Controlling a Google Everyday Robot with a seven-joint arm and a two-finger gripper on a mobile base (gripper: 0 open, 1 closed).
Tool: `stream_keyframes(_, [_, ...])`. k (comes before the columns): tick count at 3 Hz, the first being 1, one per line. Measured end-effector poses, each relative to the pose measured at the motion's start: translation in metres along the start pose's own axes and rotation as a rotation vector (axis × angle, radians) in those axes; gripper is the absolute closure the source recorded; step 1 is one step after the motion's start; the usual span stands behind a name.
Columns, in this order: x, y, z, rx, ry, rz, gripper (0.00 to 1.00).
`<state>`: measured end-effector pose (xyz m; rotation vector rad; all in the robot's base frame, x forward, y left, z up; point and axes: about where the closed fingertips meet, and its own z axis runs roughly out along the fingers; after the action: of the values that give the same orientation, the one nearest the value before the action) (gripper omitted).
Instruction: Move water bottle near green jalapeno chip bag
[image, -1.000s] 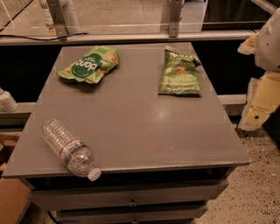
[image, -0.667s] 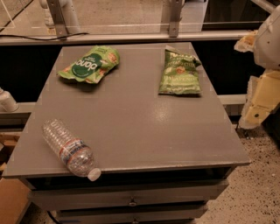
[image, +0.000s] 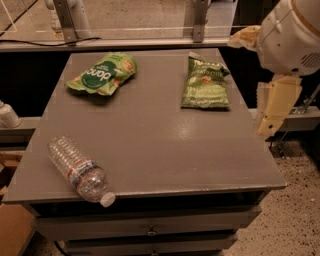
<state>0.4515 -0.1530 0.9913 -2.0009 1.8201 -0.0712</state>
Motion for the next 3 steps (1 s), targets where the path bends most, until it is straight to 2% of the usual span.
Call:
stream_keyframes(1, [-0.0402,0.0061,0.0057,-0.002,-0.065,-0.197,0.00])
stream_keyframes(2, [-0.0426,0.0064,0.0040,0.003,-0.066,-0.254,0.00])
stream_keyframes(3, [-0.0426,0.0064,0.0039,0.003,-0.066,-0.254,0.00])
